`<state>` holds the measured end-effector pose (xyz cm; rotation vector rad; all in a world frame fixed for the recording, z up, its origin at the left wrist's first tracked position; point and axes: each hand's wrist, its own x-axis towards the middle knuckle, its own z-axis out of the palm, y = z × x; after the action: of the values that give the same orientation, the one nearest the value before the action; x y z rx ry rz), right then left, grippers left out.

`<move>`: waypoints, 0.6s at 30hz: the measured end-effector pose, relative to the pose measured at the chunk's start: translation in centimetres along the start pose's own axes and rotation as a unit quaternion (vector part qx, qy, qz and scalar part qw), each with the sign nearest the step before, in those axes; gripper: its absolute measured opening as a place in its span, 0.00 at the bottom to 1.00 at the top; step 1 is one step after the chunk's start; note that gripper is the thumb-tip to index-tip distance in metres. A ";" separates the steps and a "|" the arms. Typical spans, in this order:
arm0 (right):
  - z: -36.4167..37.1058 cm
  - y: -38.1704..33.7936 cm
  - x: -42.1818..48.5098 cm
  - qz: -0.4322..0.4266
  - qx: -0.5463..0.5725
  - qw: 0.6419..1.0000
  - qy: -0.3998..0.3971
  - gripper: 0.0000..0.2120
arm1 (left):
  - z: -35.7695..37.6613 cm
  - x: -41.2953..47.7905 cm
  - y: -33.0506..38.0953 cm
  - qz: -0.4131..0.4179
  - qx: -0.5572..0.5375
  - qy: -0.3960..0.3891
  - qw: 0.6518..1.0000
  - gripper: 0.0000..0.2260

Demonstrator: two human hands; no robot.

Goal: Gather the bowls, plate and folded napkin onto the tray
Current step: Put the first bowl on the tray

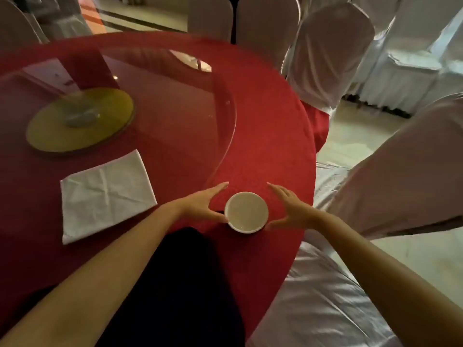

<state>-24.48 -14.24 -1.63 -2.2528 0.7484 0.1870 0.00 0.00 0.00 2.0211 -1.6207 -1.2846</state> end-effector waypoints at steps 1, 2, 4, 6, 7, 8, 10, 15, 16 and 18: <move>0.7 0.4 0.0 0.003 0.009 1.000 -0.010 0.56 | 0.5 0.2 -0.2 0.004 0.019 -0.010 1.000 0.49; 1.1 0.9 0.1 0.002 0.014 1.000 -0.013 0.57 | 0.7 0.7 -0.4 0.006 0.047 -0.019 0.999 0.51; 2.7 1.6 0.1 0.006 0.020 1.000 -0.022 0.59 | 1.9 1.3 -1.3 0.001 0.083 -0.035 0.996 0.53; 3.7 2.0 0.3 -0.012 0.046 0.999 -0.016 0.59 | 2.7 1.8 -1.6 0.022 0.067 -0.032 0.997 0.52; 4.1 2.0 0.4 -0.025 0.059 0.998 -0.009 0.58 | 3.0 2.0 -1.7 0.032 0.047 -0.023 0.998 0.52; 4.4 2.0 0.5 -0.037 0.068 0.997 -0.002 0.57 | 3.4 2.0 -1.8 0.039 0.027 -0.012 0.999 0.51; 5.1 1.7 0.6 -0.056 0.095 0.994 0.019 0.55 | 4.1 2.0 -1.8 0.045 -0.008 0.020 0.999 0.48; 5.6 1.0 1.0 -0.073 0.163 0.982 0.067 0.50 | 4.6 2.1 -1.5 0.043 -0.044 0.081 0.995 0.44; 5.6 0.9 1.1 -0.070 0.175 0.980 0.070 0.49 | 4.7 2.0 -1.4 0.041 -0.053 0.088 0.994 0.44; 5.5 0.5 1.1 -0.057 0.208 0.974 0.066 0.48 | 4.8 1.8 -1.2 0.036 -0.068 0.100 0.992 0.43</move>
<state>-23.36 -11.20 -6.22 -1.9111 0.6537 -0.1646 -2.84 0.38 -4.47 1.9241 -1.4591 -1.0965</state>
